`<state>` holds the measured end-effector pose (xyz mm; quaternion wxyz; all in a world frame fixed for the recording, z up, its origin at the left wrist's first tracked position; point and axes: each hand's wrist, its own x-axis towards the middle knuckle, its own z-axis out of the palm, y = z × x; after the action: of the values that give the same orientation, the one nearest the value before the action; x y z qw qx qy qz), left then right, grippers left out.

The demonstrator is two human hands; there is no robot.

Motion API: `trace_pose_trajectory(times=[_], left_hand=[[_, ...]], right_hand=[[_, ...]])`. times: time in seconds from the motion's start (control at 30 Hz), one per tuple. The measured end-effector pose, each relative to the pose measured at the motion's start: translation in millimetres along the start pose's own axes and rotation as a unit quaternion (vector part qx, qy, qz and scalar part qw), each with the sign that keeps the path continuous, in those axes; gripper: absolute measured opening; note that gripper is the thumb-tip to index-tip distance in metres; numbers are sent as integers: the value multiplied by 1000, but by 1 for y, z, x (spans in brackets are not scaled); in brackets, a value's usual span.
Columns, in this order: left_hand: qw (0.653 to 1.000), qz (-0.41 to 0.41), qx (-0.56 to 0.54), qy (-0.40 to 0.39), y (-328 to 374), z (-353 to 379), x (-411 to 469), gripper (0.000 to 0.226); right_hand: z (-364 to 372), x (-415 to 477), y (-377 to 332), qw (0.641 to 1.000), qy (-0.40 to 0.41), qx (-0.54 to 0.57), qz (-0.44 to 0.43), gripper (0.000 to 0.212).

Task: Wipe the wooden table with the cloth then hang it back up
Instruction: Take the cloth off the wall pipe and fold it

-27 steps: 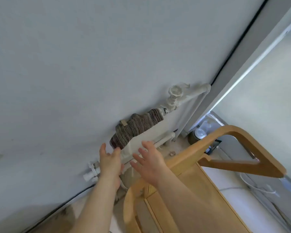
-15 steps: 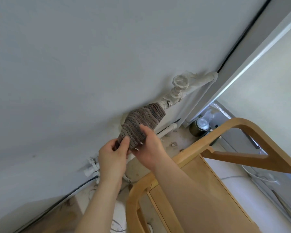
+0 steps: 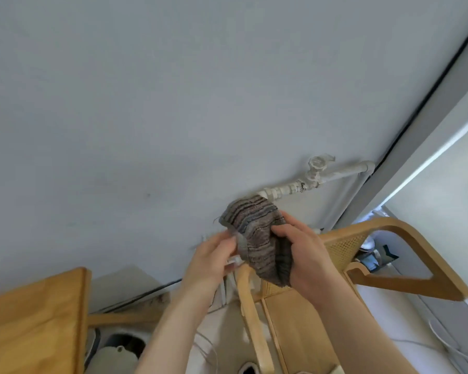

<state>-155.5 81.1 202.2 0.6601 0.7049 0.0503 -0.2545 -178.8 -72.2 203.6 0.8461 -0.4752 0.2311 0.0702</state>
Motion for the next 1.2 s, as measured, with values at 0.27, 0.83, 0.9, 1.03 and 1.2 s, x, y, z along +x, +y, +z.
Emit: trace_pose_trajectory(times=[0.27,0.83,0.9,1.03,1.2], left_hand=[[951,101,-257,141,12,-7,-153,12],[924,145,-301,187,-80,-158,-356,31],[897,148,-364,205,-91,-182,-371,29],[906,95,-345,228,-114,-244,-400,34],[969,11,-49,241,-147,-319,-415,38]], right_hand=[[50,-128,16,939,-11,-308,-149,25],[182,-242,133,901,-362,-217,96,30],[198,-239,154,926,-326,-152,117,31],[231,-243,191,947,-263,-163,87,20],[253,-245,212,651,-397,-644,-67,43]])
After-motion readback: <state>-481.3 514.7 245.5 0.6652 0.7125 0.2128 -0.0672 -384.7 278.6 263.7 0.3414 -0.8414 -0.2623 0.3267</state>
